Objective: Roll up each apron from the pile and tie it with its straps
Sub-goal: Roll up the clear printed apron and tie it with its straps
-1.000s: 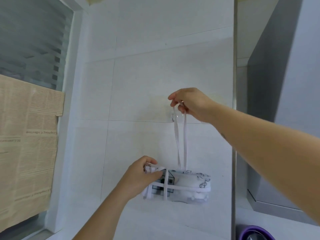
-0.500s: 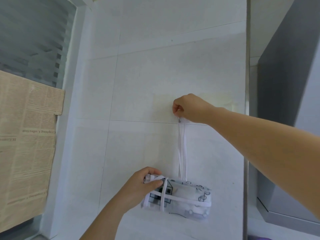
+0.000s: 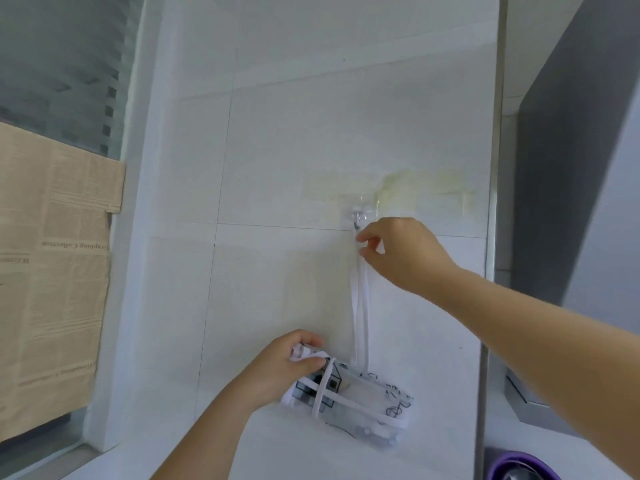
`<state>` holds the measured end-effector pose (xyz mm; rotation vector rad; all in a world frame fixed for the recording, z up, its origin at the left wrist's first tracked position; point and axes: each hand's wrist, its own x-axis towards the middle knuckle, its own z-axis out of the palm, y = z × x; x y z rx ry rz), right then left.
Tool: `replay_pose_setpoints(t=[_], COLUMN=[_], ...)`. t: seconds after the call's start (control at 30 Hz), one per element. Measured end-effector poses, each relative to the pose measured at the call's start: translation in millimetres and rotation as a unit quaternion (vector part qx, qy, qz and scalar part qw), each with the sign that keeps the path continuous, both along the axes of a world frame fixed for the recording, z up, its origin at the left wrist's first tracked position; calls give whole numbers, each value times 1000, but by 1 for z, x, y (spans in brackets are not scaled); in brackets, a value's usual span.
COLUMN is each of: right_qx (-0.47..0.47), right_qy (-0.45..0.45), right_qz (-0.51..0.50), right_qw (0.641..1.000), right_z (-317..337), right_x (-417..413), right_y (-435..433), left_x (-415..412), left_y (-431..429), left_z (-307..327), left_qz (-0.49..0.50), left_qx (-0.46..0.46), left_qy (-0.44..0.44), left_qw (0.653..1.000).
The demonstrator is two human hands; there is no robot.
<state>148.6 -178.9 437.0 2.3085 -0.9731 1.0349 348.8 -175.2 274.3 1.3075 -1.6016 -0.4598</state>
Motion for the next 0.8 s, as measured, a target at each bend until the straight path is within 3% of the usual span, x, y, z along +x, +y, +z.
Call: replay_pose_setpoints(t=[0.07,0.2,0.37,0.67,0.8], right_qx=[44,162,148,64,5], right_qy=[37,200,160,104,129], right_qz=[29,-12,36,70,38], right_qw=[998,966,975,990,991], right_z=[-32,-103,-153,-190,-210], right_x=[-6,-10,-14,-18,-21], right_y=[9,7,-2,-10,-3], left_x=[-4,-15,-27,-32,-30], left_y=[-2,-4,-3,-2,2], left_z=[-6,-27,-63,-78,-75], left_qz=[17,76,194,111,94], left_qx=[-28,-101,-117,-135,-119], left_qy=[22,107,164,128,93], left_qw=[999,986,960,976,984])
